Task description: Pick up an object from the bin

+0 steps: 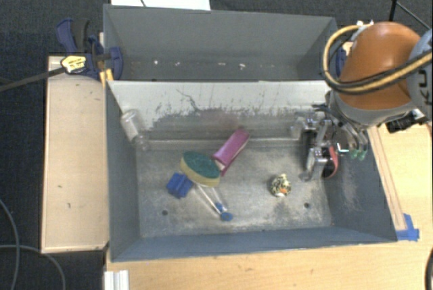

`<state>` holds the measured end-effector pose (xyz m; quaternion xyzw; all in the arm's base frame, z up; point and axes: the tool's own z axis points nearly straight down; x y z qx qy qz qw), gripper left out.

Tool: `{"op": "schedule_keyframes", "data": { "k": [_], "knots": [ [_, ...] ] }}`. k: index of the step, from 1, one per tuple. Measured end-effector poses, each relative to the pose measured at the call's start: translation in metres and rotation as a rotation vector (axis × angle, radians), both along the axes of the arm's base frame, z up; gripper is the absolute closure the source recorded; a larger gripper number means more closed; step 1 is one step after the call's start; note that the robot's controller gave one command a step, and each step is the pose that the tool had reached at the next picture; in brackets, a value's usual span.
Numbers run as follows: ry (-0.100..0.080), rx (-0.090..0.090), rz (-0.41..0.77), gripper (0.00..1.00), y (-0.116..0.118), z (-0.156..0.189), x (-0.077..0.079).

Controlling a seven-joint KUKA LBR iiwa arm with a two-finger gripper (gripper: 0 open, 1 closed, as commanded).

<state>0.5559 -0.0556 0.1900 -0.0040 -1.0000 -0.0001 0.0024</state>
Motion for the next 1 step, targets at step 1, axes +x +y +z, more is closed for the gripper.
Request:
{"op": "schedule_keyframes", "data": {
  "k": [1],
  "knots": [
    [0.000,0.003,-0.025,0.00,0.0481,-0.1045,0.0188]
  ]
}}
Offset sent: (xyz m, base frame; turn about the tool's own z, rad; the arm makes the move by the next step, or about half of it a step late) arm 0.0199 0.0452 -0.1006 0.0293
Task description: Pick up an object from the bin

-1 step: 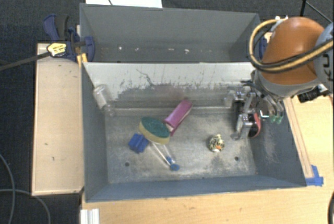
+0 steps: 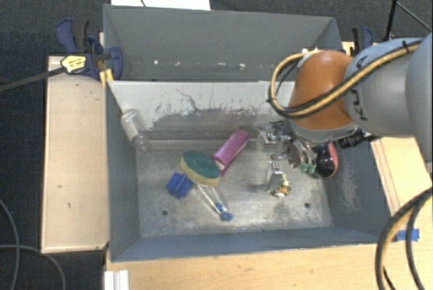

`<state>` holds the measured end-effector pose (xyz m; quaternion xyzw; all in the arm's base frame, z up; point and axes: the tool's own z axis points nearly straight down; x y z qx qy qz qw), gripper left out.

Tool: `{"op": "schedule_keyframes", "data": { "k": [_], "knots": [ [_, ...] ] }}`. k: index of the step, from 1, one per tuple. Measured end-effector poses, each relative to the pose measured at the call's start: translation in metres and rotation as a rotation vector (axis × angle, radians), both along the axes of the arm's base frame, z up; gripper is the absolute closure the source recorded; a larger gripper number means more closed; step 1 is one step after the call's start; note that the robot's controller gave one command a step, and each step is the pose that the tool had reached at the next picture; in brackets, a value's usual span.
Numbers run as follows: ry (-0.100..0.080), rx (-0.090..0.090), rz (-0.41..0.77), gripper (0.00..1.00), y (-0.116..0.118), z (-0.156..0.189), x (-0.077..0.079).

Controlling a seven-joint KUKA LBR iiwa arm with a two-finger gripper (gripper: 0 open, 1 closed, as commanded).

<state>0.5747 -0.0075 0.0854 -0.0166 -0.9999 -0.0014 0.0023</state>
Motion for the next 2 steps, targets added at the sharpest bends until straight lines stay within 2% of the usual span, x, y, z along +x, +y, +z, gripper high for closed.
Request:
{"op": "schedule_keyframes", "data": {
  "k": [1,2],
  "knots": [
    [-0.001,0.007,0.712,0.00,-0.117,-0.015,-0.017],
    [-0.008,0.012,0.746,0.00,-0.134,-0.015,-0.020]
  ]
}}
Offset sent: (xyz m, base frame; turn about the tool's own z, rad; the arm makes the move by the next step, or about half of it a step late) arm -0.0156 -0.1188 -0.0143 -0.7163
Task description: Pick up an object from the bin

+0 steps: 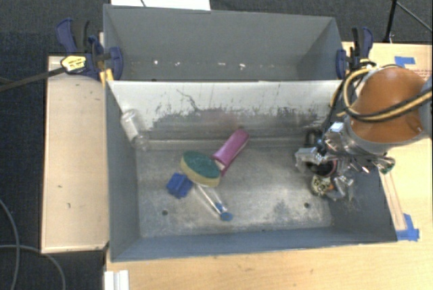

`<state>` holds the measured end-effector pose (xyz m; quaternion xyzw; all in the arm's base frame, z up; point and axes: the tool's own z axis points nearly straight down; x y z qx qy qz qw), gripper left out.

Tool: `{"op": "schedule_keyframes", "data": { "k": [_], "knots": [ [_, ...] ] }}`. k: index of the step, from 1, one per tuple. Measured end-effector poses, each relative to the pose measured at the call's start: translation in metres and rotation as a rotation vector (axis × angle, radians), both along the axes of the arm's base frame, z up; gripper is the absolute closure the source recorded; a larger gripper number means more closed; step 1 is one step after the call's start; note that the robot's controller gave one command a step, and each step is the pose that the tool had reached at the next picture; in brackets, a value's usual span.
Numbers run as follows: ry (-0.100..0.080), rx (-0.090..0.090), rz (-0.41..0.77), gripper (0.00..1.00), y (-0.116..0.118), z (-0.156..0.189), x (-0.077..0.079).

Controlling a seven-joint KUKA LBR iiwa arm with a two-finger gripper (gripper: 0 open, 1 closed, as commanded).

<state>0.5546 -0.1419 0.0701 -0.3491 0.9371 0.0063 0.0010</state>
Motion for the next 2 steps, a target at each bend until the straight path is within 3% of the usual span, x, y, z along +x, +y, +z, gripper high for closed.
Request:
{"op": "schedule_keyframes", "data": {
  "k": [1,2],
  "knots": [
    [-0.002,-0.007,-0.001,1.00,-0.003,0.002,0.001],
    [-0.015,-0.014,-0.028,1.00,0.014,0.184,-0.005]
  ]
}}
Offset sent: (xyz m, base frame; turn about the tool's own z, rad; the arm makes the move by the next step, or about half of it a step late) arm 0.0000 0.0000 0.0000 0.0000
